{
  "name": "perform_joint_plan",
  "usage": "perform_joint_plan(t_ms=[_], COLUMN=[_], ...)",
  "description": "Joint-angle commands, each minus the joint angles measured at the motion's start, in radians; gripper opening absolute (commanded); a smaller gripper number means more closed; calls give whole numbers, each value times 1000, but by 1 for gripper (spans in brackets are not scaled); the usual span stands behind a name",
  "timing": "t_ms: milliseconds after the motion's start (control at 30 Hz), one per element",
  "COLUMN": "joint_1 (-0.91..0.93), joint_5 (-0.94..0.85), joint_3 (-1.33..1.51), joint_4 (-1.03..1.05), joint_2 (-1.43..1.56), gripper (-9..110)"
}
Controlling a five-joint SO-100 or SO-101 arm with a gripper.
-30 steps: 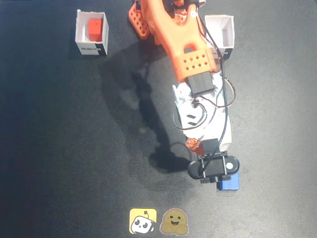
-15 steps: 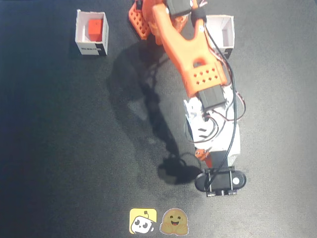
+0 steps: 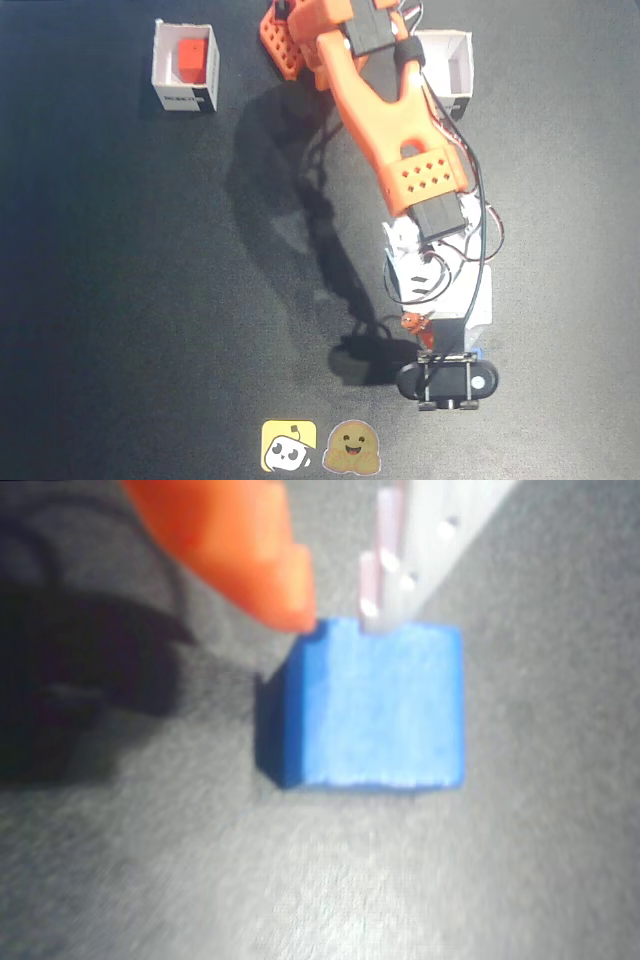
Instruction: Put the red cube in the right box and the blue cube in the left box.
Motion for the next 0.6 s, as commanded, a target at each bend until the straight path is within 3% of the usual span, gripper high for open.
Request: perform_joint_plan(t_ms=[0, 567], joint_1=[-8, -34], joint_5=[12, 69], joint_3=[-103, -245], joint_4=[0, 8], joint_2=[-2, -137], gripper=[4, 16])
